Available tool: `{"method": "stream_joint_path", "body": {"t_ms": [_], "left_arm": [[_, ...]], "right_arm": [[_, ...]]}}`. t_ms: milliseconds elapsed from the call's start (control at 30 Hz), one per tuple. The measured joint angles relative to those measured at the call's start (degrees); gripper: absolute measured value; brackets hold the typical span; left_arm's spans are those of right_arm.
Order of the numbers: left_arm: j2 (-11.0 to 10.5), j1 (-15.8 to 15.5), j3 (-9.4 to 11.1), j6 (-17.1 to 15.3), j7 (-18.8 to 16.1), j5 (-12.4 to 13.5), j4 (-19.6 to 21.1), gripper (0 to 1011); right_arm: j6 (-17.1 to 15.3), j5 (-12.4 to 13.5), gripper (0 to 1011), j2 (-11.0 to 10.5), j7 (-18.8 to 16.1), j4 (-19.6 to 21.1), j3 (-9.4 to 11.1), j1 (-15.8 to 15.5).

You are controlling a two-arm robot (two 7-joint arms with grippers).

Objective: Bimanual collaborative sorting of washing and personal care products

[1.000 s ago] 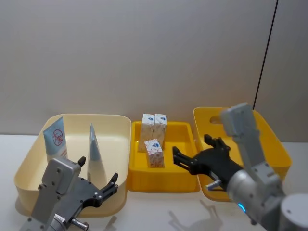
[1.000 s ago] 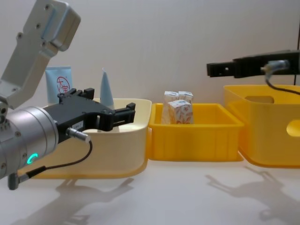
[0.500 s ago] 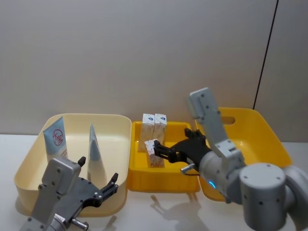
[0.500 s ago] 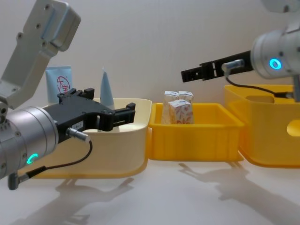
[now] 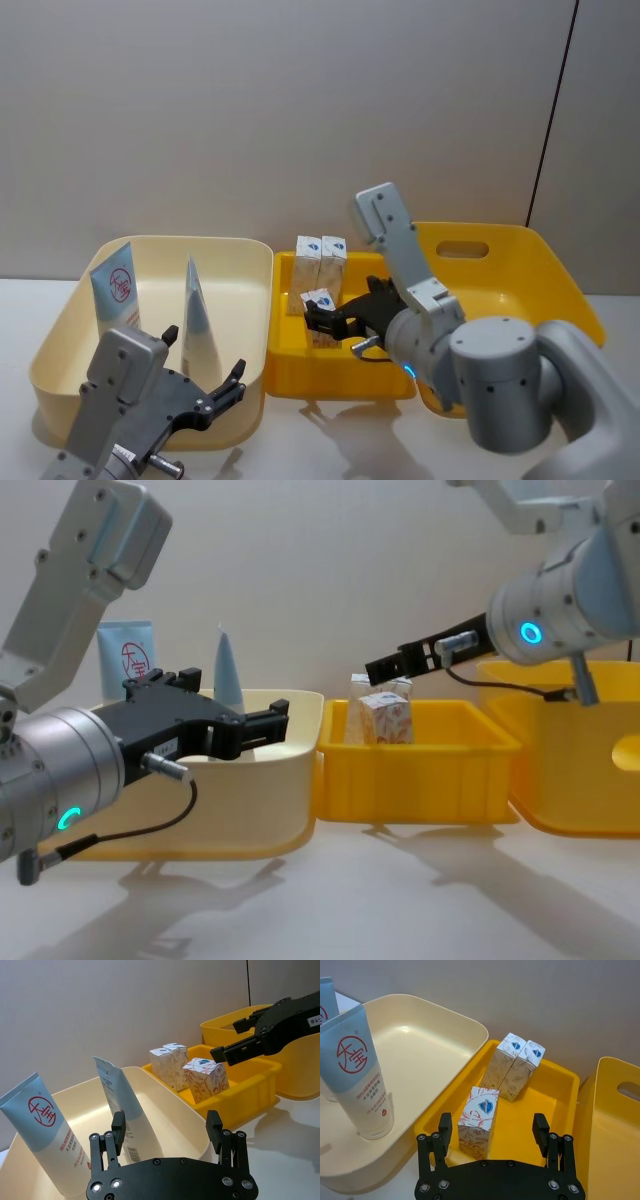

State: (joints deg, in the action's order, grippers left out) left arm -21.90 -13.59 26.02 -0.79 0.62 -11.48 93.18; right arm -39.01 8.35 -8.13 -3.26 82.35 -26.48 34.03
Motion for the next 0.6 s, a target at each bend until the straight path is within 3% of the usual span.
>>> {"method": "stream_joint_path", "body": {"t_ms": [600], "left_arm": [[0.00, 0.00, 0.00, 0.00, 0.00, 0.00, 0.00, 1000]], "right_arm": [[0.36, -0.59, 1000, 3.61, 0.36, -8.90, 0.22, 3.44]]}}
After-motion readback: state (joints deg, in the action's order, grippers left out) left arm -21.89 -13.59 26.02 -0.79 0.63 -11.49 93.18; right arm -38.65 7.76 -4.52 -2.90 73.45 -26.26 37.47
